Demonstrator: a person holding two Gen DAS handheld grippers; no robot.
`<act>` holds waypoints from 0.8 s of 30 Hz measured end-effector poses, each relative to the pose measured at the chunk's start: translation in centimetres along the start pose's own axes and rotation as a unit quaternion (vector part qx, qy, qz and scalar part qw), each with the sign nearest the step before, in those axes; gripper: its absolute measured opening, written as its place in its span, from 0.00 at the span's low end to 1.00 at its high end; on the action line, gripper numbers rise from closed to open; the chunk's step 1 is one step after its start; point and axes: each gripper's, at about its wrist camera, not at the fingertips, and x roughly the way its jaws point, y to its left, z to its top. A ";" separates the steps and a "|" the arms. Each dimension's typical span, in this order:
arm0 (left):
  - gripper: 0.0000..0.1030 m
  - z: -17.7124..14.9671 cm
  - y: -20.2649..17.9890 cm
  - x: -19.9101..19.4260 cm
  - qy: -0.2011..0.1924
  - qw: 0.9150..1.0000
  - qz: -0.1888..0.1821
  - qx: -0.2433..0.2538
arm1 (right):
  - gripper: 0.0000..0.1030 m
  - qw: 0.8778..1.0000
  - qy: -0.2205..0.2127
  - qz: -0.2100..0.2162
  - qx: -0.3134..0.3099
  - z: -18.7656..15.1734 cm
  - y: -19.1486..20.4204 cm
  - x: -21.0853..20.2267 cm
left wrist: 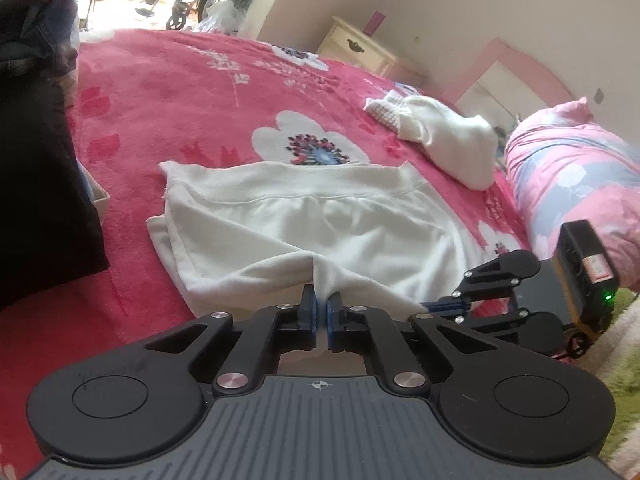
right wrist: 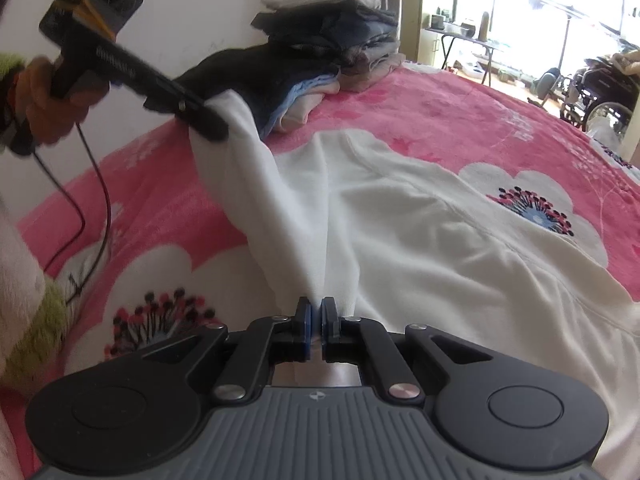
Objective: Fold clothes
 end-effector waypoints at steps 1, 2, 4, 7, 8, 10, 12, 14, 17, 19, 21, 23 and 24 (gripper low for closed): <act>0.02 0.0 -0.1 -0.1 0.001 1.000 0.001 0.005 | 0.03 1.000 0.001 -0.004 -0.007 -0.2 0.1 -0.1; 0.02 -0.1 -0.3 -0.2 0.003 1.000 0.003 0.010 | 0.04 1.000 0.002 -0.005 -0.010 -0.3 0.0 -0.1; 0.02 -0.3 -0.2 -0.3 0.004 1.000 0.008 0.013 | 0.05 1.000 0.001 -0.004 -0.004 -0.4 -0.3 -0.5; 0.02 -0.7 -0.1 -0.2 0.017 0.999 0.018 0.022 | 0.18 0.998 -0.003 0.017 0.053 -0.6 -2.0 -1.8; 0.02 -1.0 0.1 -0.1 0.027 0.999 0.018 0.024 | 0.22 0.996 -0.004 0.026 0.083 -0.8 -2.9 -2.5; 0.03 -1.7 0.3 0.0 0.049 0.998 0.019 0.028 | 0.28 0.986 -0.015 0.031 0.163 -1.9 -5.4 -4.5; 0.05 -2.4 0.6 0.1 0.071 0.997 0.015 0.027 | 0.32 0.967 -0.037 0.002 0.252 -3.8 -8.5 -7.2; 0.25 -3.1 1.1 0.3 0.087 0.996 0.011 0.014 | 0.33 0.937 -0.056 -0.043 0.341 -6.2 -11.8 -10.2; 0.32 -3.7 2.0 1.0 0.100 0.995 0.008 -0.015 | 0.36 0.867 -0.077 -0.135 0.473 -10.6 -16.6 -14.8; 0.32 -3.9 2.5 1.4 0.100 0.994 0.006 -0.037 | 0.36 0.821 -0.078 -0.157 0.544 -13.4 -18.8 -16.7; 0.32 -3.9 2.9 1.5 0.097 0.994 0.007 -0.055 | 0.36 0.790 -0.075 -0.157 0.588 -15.4 -20.0 -17.4; 0.32 -3.9 3.3 1.6 0.094 0.993 0.008 -0.072 | 0.36 0.776 -0.069 -0.153 0.608 -16.8 -20.4 -17.4; 0.32 -3.9 3.4 1.7 0.093 0.993 0.010 -0.076 | 0.36 0.774 -0.065 -0.154 0.611 -17.3 -20.5 -17.2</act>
